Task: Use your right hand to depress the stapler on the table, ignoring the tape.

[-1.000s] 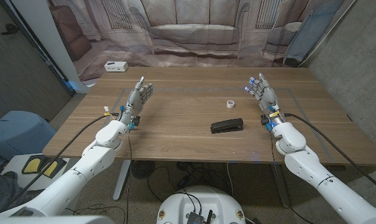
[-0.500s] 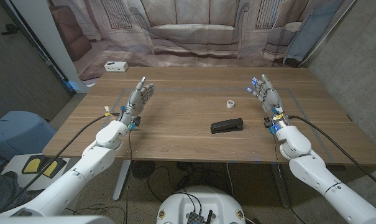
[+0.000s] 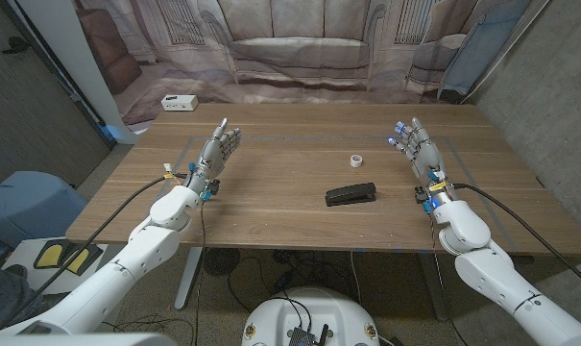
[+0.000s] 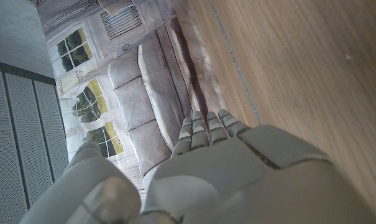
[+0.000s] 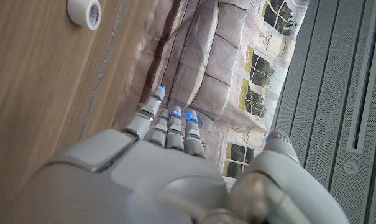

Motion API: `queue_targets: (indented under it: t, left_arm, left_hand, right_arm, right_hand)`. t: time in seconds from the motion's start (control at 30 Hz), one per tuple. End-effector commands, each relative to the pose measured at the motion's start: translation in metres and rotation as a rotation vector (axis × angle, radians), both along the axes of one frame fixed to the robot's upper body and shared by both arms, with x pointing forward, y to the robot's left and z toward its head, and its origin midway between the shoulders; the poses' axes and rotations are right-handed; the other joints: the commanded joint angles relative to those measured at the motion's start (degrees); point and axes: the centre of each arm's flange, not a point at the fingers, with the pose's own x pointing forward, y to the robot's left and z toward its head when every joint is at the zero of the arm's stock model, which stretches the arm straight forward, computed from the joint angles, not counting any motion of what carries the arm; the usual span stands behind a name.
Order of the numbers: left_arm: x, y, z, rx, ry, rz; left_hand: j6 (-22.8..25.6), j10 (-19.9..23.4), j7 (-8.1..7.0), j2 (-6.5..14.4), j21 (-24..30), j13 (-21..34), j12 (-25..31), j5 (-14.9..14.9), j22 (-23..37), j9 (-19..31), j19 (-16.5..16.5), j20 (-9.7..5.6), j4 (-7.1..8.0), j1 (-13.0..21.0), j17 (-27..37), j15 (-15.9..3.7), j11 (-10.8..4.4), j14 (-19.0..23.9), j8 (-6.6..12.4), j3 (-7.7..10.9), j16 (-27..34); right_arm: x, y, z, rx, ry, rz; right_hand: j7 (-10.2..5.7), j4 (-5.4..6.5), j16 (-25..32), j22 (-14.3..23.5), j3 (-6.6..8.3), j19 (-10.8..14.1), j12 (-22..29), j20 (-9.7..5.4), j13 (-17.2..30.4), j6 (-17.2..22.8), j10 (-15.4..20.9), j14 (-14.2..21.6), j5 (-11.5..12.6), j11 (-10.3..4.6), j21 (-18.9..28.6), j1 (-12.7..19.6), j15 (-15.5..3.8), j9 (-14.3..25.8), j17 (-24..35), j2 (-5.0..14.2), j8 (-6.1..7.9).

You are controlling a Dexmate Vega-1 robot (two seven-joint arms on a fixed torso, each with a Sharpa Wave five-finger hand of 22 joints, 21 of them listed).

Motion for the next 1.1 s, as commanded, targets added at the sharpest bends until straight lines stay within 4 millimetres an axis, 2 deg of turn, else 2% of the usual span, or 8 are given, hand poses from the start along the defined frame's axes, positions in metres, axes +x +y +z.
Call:
queue_targets:
  t: [0.03, 0.6, 1.1]
  left_arm:
    - [0.003, 0.000, 0.002, -0.004, -0.008, -0.014]
    - [0.002, 0.003, 0.003, 0.002, -0.004, -0.014]
    - [0.005, -0.007, 0.009, 0.020, -0.002, -0.027]
  left_hand:
    - [0.5, 0.6, 0.10, -0.1, 0.3, 0.0, 0.3, -0.3, 0.2, 0.1, 0.1, 0.21, -0.22, 0.7, 0.3, 0.07, -0.16, 0.6, 0.36, 0.32, 0.4]
    - [0.7, 0.7, 0.06, 0.2, 0.3, 0.0, 0.3, -0.5, 0.2, 0.2, 0.1, 0.24, -0.48, 1.1, 0.3, 0.05, -0.03, 0.6, 0.36, 0.49, 0.3]
    - [0.8, 0.7, -0.02, 0.5, 0.3, -0.1, 0.3, -0.8, 0.2, 0.2, 0.0, 0.27, -0.74, 1.4, 0.3, -0.02, -0.23, 0.7, 0.34, 0.65, 0.3]
  right_arm:
    - [-0.016, -0.002, -0.009, 0.014, -0.003, -0.028]
    - [-0.029, -0.001, -0.016, 0.023, -0.006, -0.034]
    - [-0.046, -0.007, -0.028, 0.037, -0.012, -0.061]
  right_hand:
    - [-0.27, -0.29, 0.7, 0.2, 0.15, 1.2, 0.3, 0.21, 0.1, 0.8, 1.4, 1.8, 0.0, -0.16, 0.5, -0.1, -0.27, 0.1, 0.2, 0.52, 0.15]
    - [-0.33, -0.46, 0.6, 0.2, 0.23, 1.6, 0.2, 0.08, 0.1, 1.1, 1.7, 2.0, 0.0, -0.15, 0.5, 0.0, -0.23, 0.1, 0.1, 0.70, 0.10]
    - [-0.35, -0.45, 0.9, 0.2, 0.19, 1.9, 0.2, 0.73, 0.1, 0.9, 2.1, 3.2, -0.1, 0.03, 0.5, -0.1, 0.30, 0.0, 0.2, 0.86, -0.13]
